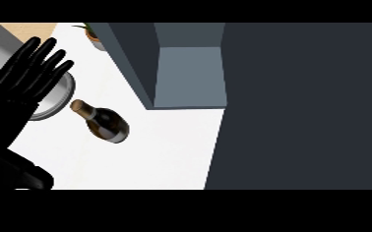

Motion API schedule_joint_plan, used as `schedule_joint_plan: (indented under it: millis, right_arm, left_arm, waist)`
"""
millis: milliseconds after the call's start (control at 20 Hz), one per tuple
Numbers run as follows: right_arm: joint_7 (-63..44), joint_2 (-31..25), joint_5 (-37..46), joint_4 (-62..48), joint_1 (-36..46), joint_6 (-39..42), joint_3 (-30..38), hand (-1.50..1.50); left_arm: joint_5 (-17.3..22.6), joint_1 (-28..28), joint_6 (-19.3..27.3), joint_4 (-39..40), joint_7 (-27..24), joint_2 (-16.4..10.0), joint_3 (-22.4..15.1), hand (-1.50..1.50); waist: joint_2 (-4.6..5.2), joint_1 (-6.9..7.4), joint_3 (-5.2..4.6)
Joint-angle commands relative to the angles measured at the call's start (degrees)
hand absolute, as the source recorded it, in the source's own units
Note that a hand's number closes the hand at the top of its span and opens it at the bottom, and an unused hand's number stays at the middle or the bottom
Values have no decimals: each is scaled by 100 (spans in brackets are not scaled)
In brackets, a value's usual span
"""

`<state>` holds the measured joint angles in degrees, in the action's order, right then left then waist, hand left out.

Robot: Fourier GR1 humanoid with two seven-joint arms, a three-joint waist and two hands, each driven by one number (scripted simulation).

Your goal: Pick up the wine, place it into the cabinet and close the cabinet

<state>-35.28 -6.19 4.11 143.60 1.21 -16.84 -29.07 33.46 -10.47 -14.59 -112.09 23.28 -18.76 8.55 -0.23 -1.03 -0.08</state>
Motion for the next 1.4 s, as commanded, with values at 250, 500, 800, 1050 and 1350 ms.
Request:
schedule_joint_plan:
  millis: [250,500,800,1050,1350]
  right_arm:
    - [-601,-378,814,1139,-48,-284,-299,-150]
    - [76,-432,945,803,-311,-496,-693,-150]
    - [-673,-593,897,902,358,-633,-336,-150]
    - [-746,-794,881,1161,263,-800,-446,-150]
    - [-668,-888,1052,1094,342,-999,-827,-150]
  left_arm:
    - [-357,241,-400,644,-490,11,145,-150]
    - [-1018,370,-824,1483,-1565,247,56,-150]
    - [-1192,374,-938,1923,-1898,253,154,-150]
    - [-1927,753,-1185,2590,-2951,404,40,-150]
    - [-1993,459,-1522,3713,-3465,32,389,-150]
  waist:
    - [-12,18,2]
    - [-3,-16,2]
    - [3,40,-2]
    - [-6,-27,-5]
    - [-3,-82,-12]
